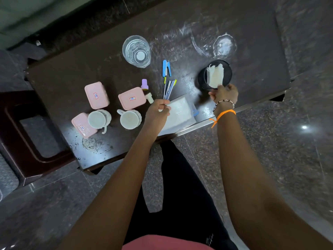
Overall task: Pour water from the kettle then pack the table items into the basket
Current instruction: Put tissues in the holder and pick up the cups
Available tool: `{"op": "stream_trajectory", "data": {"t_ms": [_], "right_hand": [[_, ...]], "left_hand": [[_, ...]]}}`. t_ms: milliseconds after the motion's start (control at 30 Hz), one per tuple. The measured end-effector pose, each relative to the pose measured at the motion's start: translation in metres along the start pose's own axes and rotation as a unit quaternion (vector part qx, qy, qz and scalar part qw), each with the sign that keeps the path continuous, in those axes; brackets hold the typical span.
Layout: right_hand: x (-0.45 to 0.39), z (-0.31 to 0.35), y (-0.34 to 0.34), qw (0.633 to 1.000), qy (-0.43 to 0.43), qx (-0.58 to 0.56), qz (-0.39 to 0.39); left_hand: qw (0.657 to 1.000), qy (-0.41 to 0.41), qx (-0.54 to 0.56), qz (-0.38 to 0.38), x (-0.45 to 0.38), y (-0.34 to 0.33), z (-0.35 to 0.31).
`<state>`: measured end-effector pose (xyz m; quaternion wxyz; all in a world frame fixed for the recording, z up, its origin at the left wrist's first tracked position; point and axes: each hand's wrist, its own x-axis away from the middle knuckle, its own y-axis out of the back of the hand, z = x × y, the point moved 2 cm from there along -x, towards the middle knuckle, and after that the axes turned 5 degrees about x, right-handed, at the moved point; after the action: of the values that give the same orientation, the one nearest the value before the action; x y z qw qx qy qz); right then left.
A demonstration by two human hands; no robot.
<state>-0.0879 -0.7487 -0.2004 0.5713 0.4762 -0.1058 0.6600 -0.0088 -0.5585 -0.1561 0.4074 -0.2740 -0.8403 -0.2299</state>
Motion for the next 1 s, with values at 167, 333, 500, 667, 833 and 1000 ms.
{"op": "stream_trajectory", "data": {"t_ms": [167,333,500,667,833,1000], "right_hand": [[0.000,0.010,-0.003,0.998,0.036,0.031,-0.035],[0.011,0.042,-0.042,0.993,0.110,0.041,0.009],[0.022,0.074,-0.105,0.978,0.163,0.084,0.103],[0.026,0.079,-0.148,0.955,0.206,0.177,0.121],[0.020,0.069,-0.159,0.947,0.197,0.232,0.102],[0.019,0.061,-0.157,0.956,0.176,0.198,0.122]], "left_hand": [[1.000,0.002,0.004,-0.008,-0.004,0.005,-0.007],[0.999,0.007,0.030,-0.032,-0.011,0.019,-0.013],[0.993,-0.006,0.079,-0.084,-0.014,0.033,-0.014],[0.987,0.001,0.115,-0.115,-0.020,0.047,-0.010],[0.983,0.009,0.129,-0.129,-0.026,0.054,-0.005],[0.984,0.015,0.130,-0.123,-0.026,0.055,-0.005]]}}
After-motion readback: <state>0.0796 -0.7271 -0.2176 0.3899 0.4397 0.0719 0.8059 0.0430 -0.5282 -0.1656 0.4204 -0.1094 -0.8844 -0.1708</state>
